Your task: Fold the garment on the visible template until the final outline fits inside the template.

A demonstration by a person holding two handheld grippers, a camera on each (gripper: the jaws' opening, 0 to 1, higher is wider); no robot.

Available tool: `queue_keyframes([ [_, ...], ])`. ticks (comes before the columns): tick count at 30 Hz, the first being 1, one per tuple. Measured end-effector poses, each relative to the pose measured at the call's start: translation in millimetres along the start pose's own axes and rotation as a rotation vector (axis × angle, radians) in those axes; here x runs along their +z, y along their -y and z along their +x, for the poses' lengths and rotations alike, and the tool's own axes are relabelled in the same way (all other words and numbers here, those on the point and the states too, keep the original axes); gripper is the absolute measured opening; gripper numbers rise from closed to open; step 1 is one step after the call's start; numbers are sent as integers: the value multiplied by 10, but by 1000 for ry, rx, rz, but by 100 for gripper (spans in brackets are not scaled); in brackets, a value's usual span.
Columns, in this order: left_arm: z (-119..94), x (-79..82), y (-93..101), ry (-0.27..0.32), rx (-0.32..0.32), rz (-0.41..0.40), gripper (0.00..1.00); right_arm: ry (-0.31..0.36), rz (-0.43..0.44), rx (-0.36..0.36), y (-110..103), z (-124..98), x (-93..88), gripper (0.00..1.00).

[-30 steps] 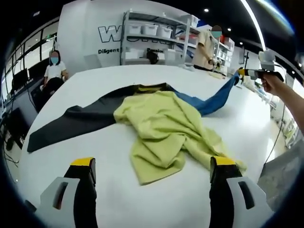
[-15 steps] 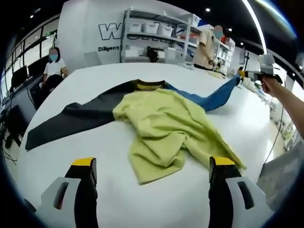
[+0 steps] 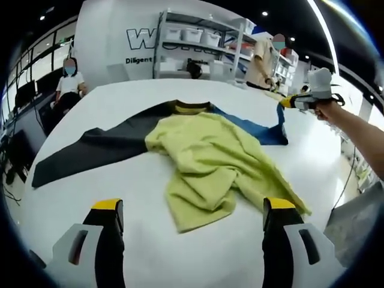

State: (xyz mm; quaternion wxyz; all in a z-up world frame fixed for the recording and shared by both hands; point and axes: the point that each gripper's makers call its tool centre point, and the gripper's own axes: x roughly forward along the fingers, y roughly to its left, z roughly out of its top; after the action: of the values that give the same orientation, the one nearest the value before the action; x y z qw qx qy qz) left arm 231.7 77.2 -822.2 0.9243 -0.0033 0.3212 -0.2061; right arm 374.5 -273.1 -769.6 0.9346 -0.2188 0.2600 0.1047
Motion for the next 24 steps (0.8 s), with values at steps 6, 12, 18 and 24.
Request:
queue_keyframes([
  [6, 6, 0, -11, -2, 0, -4, 90, -29, 29, 71, -216, 234, -112, 0],
  [12, 4, -10, -16, -6, 0, -8, 90, -63, 123, 104, -280, 381, -290, 0],
  [18, 11, -18, -12, -11, -4, -8, 90, -77, 160, 111, -289, 438, -378, 0],
  [24, 11, -26, -18, -15, -2, -7, 89, -86, 216, 125, -338, 476, -430, 4],
])
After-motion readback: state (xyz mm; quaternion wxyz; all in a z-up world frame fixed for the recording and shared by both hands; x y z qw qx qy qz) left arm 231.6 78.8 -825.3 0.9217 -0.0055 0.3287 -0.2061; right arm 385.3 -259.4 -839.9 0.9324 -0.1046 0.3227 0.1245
